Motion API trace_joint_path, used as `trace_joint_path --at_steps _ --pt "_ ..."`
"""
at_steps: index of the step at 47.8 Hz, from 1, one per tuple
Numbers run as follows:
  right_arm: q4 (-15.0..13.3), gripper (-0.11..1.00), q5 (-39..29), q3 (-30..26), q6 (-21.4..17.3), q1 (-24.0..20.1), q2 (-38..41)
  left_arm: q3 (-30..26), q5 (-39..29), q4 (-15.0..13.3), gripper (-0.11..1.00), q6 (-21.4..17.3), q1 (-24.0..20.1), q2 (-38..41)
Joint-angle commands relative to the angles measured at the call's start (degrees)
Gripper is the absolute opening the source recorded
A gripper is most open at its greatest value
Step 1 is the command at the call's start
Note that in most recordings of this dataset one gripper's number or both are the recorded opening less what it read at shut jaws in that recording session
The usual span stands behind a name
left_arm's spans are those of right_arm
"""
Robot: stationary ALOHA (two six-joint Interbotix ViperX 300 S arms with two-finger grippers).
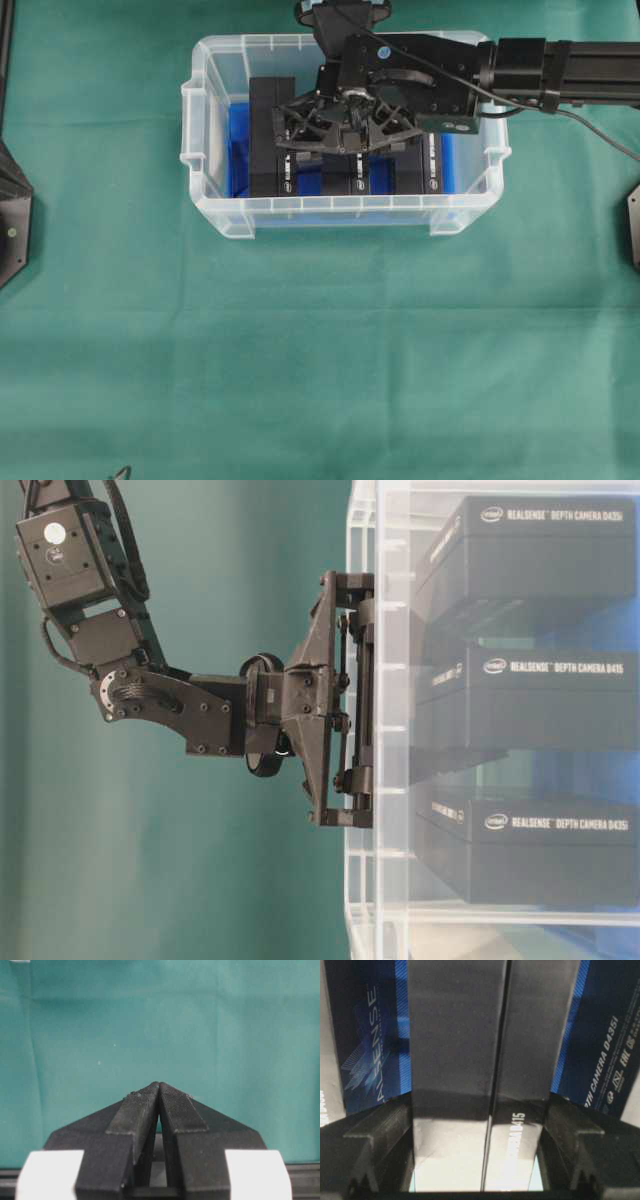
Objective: Take the box out of the case with the right arm.
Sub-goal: 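Lower the open right gripper around the middle box and close it, then lift the middle box straight up out of the bin with the right gripper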
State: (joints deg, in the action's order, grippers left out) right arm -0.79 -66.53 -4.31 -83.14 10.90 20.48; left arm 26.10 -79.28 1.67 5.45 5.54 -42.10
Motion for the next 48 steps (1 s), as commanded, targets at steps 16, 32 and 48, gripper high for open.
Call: trace_joint_path --at_steps 16,32,48 --pt "-0.18 0.65 -3.08 -3.34 0.00 -0.09 -1.49 -1.67 0.18 0.09 0.00 0.00 0.18 0.00" --pt "-1.58 0.65 -14.50 -12.13 -1.05 -0.18 -2.90 -1.67 0.18 0.09 0.00 0.00 0.18 0.00" --pt "-4.22 0.65 -24.79 -22.41 -1.05 -0.79 -3.69 -1.49 0.18 0.09 0.00 0.09 0.18 -0.88"
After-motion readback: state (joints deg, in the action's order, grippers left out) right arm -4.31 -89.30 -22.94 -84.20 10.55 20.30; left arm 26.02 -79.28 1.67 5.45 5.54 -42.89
